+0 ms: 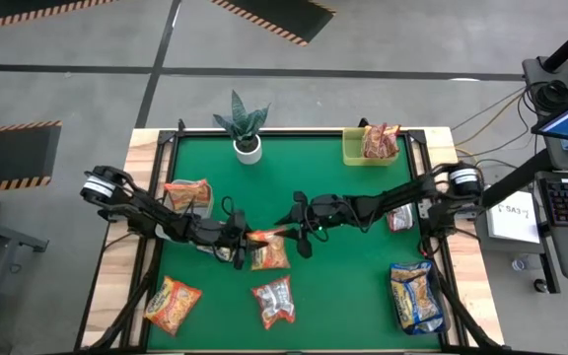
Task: Sort Maruchan noodles
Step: Put the orange noodle pack into the white bin
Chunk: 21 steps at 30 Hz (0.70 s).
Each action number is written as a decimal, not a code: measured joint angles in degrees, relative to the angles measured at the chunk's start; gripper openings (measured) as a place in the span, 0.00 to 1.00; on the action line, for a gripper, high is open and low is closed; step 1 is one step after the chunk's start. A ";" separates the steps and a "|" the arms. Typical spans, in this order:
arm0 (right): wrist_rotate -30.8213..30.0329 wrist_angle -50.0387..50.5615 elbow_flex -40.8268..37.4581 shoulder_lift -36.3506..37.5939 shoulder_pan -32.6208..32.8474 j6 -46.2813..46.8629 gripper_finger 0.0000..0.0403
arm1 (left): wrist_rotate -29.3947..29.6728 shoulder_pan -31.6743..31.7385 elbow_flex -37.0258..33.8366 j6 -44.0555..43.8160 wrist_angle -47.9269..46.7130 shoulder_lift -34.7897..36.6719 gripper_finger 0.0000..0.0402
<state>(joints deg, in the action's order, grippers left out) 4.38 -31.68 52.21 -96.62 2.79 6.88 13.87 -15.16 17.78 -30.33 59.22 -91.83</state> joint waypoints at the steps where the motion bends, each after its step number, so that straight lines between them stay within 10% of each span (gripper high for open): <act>1: -0.06 2.22 0.00 1.66 -0.33 0.00 0.35 | 0.02 0.00 0.00 0.56 -0.04 1.08 0.14; 14: -7.16 18.23 -0.02 18.19 -4.00 -3.39 0.38 | 3.51 0.07 0.25 6.50 -14.90 26.27 0.13; 21: -11.04 18.07 0.00 20.42 -4.37 -6.89 0.39 | 12.68 0.07 10.30 6.46 -48.74 40.39 0.13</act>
<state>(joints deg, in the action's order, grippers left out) -6.66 -13.61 52.21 -76.20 -1.58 -0.01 26.55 -15.09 28.08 -23.87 10.49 -51.44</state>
